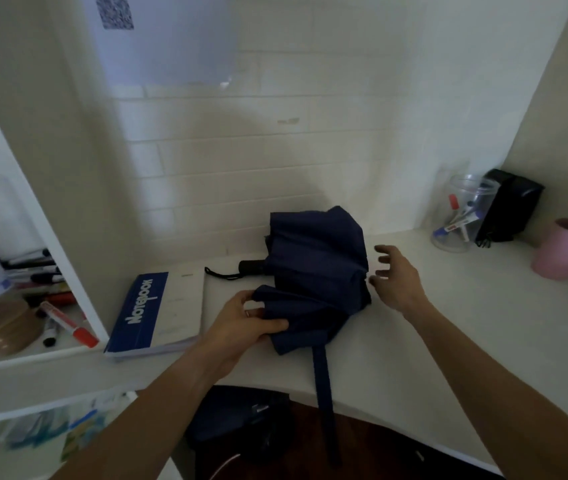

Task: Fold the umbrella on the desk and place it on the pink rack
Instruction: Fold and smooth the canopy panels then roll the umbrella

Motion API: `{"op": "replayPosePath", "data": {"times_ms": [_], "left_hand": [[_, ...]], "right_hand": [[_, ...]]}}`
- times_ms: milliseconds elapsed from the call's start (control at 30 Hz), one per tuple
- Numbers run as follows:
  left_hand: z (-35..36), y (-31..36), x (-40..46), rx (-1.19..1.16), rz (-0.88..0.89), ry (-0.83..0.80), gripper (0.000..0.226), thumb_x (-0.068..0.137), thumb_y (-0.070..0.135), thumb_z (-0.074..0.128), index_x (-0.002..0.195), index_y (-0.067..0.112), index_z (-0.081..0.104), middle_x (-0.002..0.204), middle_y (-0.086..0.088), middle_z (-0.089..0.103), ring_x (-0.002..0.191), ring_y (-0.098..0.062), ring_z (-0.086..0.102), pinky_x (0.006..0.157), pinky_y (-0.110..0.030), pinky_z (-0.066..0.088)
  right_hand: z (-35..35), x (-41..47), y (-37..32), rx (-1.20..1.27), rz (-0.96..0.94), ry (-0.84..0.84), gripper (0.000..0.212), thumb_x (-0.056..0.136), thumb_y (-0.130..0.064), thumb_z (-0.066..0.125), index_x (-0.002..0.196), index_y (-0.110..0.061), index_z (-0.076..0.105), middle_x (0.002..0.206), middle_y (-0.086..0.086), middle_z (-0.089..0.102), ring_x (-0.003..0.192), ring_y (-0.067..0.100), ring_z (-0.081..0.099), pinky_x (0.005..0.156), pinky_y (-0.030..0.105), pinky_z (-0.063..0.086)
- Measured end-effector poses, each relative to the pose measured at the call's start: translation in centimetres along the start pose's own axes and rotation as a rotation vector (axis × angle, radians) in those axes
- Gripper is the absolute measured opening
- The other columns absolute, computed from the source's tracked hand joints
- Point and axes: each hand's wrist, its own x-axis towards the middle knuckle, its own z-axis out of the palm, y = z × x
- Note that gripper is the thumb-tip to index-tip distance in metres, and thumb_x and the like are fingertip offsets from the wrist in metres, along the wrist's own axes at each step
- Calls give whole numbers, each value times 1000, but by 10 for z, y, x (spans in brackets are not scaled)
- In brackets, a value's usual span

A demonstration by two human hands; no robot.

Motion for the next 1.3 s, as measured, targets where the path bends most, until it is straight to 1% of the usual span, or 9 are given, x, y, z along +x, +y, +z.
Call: {"op": "replayPosePath", "data": {"times_ms": [67,200,333,500,600,733,867,1000,1300], "left_hand": [[-1,-1,-9,-38,30,-1,68,74,-8,83,130,15,52,112,-16,73,105,-25,72,84,-36,62],[-1,-7,-23,-23,78,91,76,77,1,84,136,22,42,114,-16,71,105,-24,71,82,-34,61],[-2,-10,-32,70,200,197,74,81,7,82,137,27,38,103,-14,73,91,-18,72,72,-25,59],[2,-13,-41,95,363,61,42,95,-5,62,122,22,45,95,-7,77,91,-17,74,76,-28,61],[2,-20,-42,184,383,30,24,98,-4,56,109,17,64,108,-2,73,103,-18,69,76,-21,57],[5,-30,-48,111,335,-35,30,90,2,72,116,17,71,122,1,69,99,-12,73,77,-18,57],[7,-31,-53,50,333,-113,56,83,-3,78,131,23,63,127,4,68,108,-14,72,89,-29,60],[7,-32,-57,-19,339,-185,73,83,-11,74,142,27,53,138,13,58,121,-14,65,96,-31,57],[14,-33,-54,-62,371,-162,71,86,-4,74,143,32,53,147,7,51,127,-13,60,97,-30,56]], "right_hand": [[-14,-28,-12,84,-52,64,70,77,-1,71,140,-22,46,133,6,57,102,21,64,78,28,51],[-23,-75,-45,-176,-328,-338,96,65,-34,87,145,-40,34,125,-8,46,99,13,59,80,22,50],[-14,-28,-72,-211,-134,-207,25,76,-14,73,100,-13,70,94,12,76,86,30,73,78,33,58],[-20,-10,-84,-226,49,138,53,83,-33,71,124,-7,51,116,16,65,107,34,62,82,36,46],[-23,-54,-81,-107,36,299,35,84,-38,68,106,-13,59,94,5,69,90,27,65,75,33,46],[-14,-114,-56,-57,60,-20,19,83,-42,72,81,-23,74,77,-7,75,77,13,70,79,33,57],[8,-133,-39,-97,-3,-231,27,81,-30,78,106,-23,69,100,-7,71,84,9,67,85,30,56],[18,-141,-44,291,313,-158,46,75,-35,85,112,-14,66,99,2,73,84,17,71,73,34,60],[15,-168,-67,775,580,-250,61,76,-10,84,128,-10,52,100,13,77,67,15,73,50,25,50]]}}
